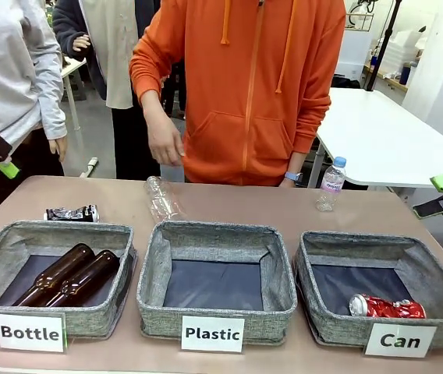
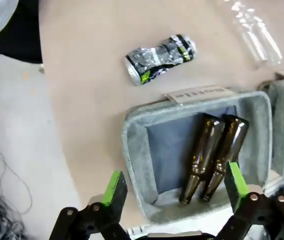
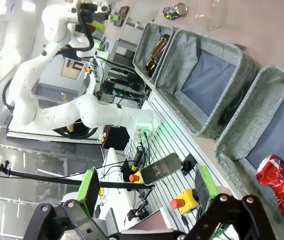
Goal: Sort the can waste into the basket.
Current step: Pick up the can waste from the table and place it in the right Fabric basket.
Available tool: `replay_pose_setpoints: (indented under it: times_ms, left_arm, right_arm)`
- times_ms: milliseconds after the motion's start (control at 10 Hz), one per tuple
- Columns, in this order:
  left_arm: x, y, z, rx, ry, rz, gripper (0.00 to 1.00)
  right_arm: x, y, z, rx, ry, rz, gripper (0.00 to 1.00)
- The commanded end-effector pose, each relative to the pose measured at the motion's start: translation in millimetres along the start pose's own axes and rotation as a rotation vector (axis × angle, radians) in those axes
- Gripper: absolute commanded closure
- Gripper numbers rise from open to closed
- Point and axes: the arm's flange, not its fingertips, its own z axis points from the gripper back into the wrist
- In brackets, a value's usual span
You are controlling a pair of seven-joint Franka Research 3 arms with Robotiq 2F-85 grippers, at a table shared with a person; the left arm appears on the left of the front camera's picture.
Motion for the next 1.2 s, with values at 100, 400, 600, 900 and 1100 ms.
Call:
replay_pose_setpoints:
  times_ms: [100, 400, 600, 900, 1100]
  left_arm:
    - [0.0, 0.0, 0.0, 0.000, 0.000, 0.000, 0.00]
    - [8.4, -2.3, 0.4, -0.025, 0.014, 0.008, 0.00]
    - [44.4, 4.3, -13.5, 0.013, 0.093, 0.014, 0.00]
    - [58.2, 9.8, -52.2, 0.034, 0.160, 0.050, 0.00]
    - [55.2, 5.5, -63.8, 0.087, 0.157, -0.353, 0.00]
  right_arm:
    - [-2.2, -0.7, 3.4, -0.001, 0.013, 0.020, 0.00]
    - [-2.2, -0.7, 3.4, -0.001, 0.013, 0.020, 0.00]
    - [-2.2, -0.7, 3.4, -0.001, 0.013, 0.020, 0.00]
    - [-2.2, -0.7, 3.4, -0.001, 0.013, 0.020, 0.00]
    - [-2.2, -0.7, 3.4, -0.001, 0.013, 0.020, 0.00]
